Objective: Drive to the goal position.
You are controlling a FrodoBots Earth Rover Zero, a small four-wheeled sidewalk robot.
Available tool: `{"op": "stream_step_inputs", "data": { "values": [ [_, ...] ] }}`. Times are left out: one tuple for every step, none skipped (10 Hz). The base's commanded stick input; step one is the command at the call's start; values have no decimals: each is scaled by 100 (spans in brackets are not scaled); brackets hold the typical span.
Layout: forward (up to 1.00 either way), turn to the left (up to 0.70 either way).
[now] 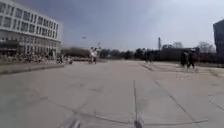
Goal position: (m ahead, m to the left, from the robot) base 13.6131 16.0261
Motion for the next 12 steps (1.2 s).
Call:
{"op": "stream_step_inputs", "data": {
  "values": [
    [85, 1],
    [85, 1],
    [85, 1],
    [85, 1],
    [85, 1],
    [85, 1],
    [85, 1],
    [85, 1],
    [85, 1],
    [85, 1],
    [85, 1],
    [85, 1]
  ]
}}
